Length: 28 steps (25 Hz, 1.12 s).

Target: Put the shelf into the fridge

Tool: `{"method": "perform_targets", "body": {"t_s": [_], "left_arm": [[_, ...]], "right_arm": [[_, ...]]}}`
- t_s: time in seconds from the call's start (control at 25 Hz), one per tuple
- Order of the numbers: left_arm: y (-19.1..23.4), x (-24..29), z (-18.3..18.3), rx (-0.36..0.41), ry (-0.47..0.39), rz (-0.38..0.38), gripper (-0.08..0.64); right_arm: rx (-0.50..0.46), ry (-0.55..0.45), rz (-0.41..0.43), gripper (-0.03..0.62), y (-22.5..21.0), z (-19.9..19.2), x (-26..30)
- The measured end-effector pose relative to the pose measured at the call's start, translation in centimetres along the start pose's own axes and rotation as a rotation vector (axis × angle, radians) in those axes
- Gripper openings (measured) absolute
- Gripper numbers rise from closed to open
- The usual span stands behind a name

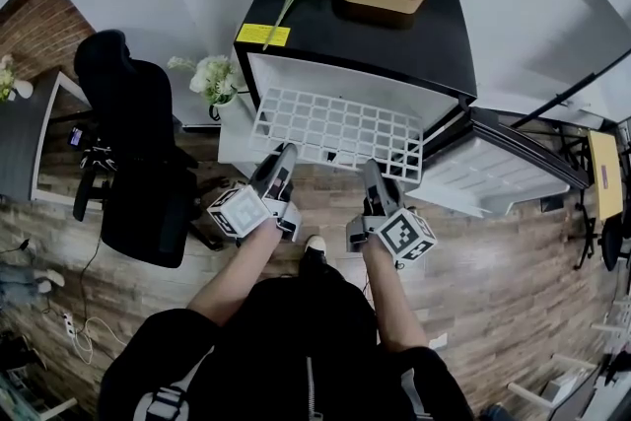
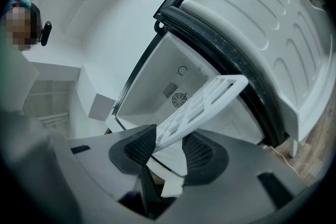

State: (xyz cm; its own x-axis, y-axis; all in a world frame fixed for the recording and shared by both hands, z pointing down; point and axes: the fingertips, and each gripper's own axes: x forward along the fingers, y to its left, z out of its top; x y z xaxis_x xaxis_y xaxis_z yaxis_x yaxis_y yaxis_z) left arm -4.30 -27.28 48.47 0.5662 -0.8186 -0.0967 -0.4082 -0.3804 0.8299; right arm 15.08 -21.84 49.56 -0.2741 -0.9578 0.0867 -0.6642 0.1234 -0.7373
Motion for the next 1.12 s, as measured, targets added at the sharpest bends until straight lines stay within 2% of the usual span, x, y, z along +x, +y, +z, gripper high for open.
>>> {"method": "perform_targets", "body": {"t_s": [0.32, 0.8, 1.12], "left_arm": [[0.7, 2.0, 0.3, 0.003, -0.009, 0.011, 0.114], [1.3, 3.8, 1.0, 0.009, -0.086, 0.012, 0.112], [1.5, 4.9, 1.2, 0.025, -0.084, 0.029, 0.112]], "right_arm": [[0.008, 0.004, 0.021, 0.163, -0.9, 1.0, 2.2], [0.000, 0.020, 0.065, 0.156, -1.4, 1.7, 4.1], [0.004, 0.023, 0.067, 0.152, -1.7, 2.1, 5.1]]}}
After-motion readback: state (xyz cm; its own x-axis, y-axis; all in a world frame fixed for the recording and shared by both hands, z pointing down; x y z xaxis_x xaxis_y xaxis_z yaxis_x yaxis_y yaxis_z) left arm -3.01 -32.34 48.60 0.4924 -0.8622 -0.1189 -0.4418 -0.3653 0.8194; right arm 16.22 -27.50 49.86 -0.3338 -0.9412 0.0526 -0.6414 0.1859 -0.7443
